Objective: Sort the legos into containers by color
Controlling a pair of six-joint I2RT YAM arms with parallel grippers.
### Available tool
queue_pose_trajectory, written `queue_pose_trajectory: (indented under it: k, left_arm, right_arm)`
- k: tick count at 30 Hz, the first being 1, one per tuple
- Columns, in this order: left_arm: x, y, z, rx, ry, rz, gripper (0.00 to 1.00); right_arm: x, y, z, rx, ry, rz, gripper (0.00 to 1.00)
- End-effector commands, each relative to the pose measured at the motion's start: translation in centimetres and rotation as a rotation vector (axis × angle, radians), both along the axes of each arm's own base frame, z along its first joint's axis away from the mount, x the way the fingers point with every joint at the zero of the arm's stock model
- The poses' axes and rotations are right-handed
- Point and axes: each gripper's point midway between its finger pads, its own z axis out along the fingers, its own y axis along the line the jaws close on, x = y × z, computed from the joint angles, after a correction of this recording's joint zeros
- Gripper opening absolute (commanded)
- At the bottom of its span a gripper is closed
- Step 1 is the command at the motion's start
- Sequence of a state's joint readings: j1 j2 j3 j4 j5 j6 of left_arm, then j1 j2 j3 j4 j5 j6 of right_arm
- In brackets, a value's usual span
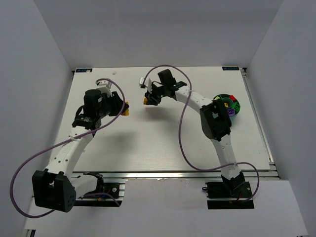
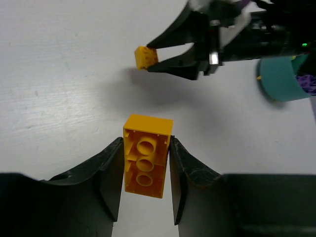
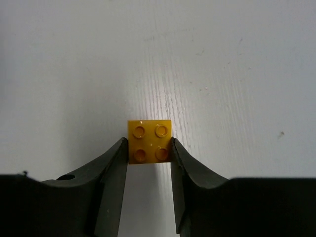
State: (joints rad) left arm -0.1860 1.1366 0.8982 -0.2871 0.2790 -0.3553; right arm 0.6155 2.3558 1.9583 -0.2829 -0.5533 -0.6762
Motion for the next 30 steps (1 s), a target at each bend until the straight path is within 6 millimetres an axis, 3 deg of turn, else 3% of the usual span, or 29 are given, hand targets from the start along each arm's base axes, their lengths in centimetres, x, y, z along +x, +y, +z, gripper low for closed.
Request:
queue_pose_trajectory:
  k: [1, 3, 4, 5, 6, 7, 8, 9, 10, 12, 13, 14, 16, 17, 19, 22, 30]
  left_arm:
    - [0.5, -1.7, 4.6, -0.134, -0.151, -0.047, 0.00]
    - [1.1, -2.3, 5.2, -0.183, -0.182, -0.059, 0.00]
    - [0.9, -2.8, 4.8, -0.202, -0.170, -0.086, 0.00]
    - [1.4, -3.2, 5.9, -0.236, -0.215, -0.096, 0.00]
    - [1.5, -3.6, 6.0, -0.255, -0.218, -0.108, 0.00]
    - [1.7, -4.1, 5.5, -0.273, -0.204, -0.133, 0.00]
    - [2.1, -4.5, 6.2, -0.292, -0.235, -0.149, 0.00]
    - [2.2, -4.9, 6.3, -0.316, -0.228, -0.160, 0.00]
    - [2.7, -5.5, 5.6, -0.325, -0.208, -0.178, 0.00]
    - [3.2, -7.1, 6.4, -0.335, -0.228, -0.226, 0.00]
    - [3.7, -7.9, 5.5, -0.332, -0.203, -0.245, 0.00]
    - [4.0, -9.1, 6.5, -0.332, -0.222, -0.278, 0.00]
    - [4.4, -10.3, 6.6, -0.337, -0.217, -0.305, 0.00]
    - [4.7, -11.3, 6.0, -0.343, -0.199, -0.328, 0.00]
    - [5.1, -12.0, 6.6, -0.356, -0.211, -0.348, 0.00]
    - [5.5, -13.1, 6.5, -0.374, -0.204, -0.377, 0.00]
    - [5.9, -16.0, 7.1, -0.431, -0.214, -0.440, 0.00]
  right_arm:
    - [-0.1, -4.5, 15.7, 0.220, -0.081, -0.039, 0.00]
    - [-1.6, -8.0, 18.1, 0.219, -0.054, -0.062, 0.00]
    - [-1.1, -10.9, 18.6, 0.207, -0.053, -0.102, 0.00]
    - [-2.0, -12.9, 20.7, 0.209, -0.083, -0.113, 0.00]
    - [-2.2, -14.8, 20.7, 0.190, -0.078, -0.135, 0.00]
    - [-2.5, -18.4, 19.3, 0.143, -0.043, -0.182, 0.00]
    - [-2.8, -20.2, 19.1, 0.125, -0.039, -0.209, 0.00]
    - [-3.6, -22.4, 20.3, 0.107, -0.075, -0.247, 0.00]
    - [-4.1, -25.6, 18.7, 0.057, -0.053, -0.295, 0.00]
    - [-5.1, -29.2, 19.3, 0.017, -0.085, -0.373, 0.00]
    - [-5.7, -31.7, 18.0, -0.011, -0.055, -0.420, 0.00]
    - [-6.0, -33.7, 17.6, -0.032, -0.049, -0.461, 0.00]
    - [-6.7, -36.6, 17.6, -0.056, -0.045, -0.536, 0.00]
    - [-7.4, -37.5, 16.6, -0.087, -0.012, -0.554, 0.00]
    - [-7.8, -39.0, 15.5, -0.104, 0.030, -0.595, 0.00]
    - [-7.9, -40.1, 13.8, -0.114, 0.086, -0.631, 0.00]
    - [-5.6, -41.4, 10.7, -0.154, 0.137, -0.682, 0.00]
